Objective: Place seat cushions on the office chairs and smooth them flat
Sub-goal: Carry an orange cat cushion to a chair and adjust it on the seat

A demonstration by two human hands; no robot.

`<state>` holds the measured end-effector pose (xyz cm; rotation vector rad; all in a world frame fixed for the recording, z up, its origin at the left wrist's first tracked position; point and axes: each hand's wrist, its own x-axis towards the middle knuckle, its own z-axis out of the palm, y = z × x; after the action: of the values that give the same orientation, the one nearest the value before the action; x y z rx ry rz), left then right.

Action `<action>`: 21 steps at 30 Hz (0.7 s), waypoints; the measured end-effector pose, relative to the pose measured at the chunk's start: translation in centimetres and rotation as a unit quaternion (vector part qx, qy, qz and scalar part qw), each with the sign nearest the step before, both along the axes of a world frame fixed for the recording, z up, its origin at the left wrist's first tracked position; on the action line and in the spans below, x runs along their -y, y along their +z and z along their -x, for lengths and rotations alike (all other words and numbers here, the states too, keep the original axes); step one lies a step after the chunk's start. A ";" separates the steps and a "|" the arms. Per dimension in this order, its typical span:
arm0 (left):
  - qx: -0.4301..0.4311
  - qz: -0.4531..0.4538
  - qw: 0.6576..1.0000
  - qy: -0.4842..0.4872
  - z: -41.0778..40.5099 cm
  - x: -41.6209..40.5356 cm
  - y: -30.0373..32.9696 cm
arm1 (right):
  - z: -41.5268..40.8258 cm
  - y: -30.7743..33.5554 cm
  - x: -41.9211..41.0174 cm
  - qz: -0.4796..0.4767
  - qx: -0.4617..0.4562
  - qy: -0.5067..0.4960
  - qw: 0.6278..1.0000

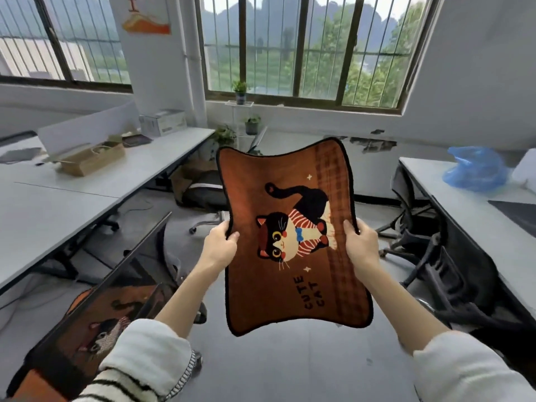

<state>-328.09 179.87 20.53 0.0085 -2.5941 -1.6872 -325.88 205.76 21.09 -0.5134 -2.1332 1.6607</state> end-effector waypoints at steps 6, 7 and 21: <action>0.014 0.004 1.000 0.023 18.5 -4.7 1.1 | 21.4 0.9 -4.9 -0.011 0.018 0.027 0.999; 0.015 0.008 0.999 0.032 20.1 -4.6 1.4 | 23.6 0.9 -5.1 -0.008 0.022 0.030 0.999; -0.034 0.045 0.977 0.204 57.6 3.5 1.6 | 65.2 0.4 3.4 0.082 0.038 0.155 0.984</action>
<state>-385.71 176.34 22.17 0.4386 -2.4030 -1.3996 -391.09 202.33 21.53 -0.3049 -2.2327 2.0297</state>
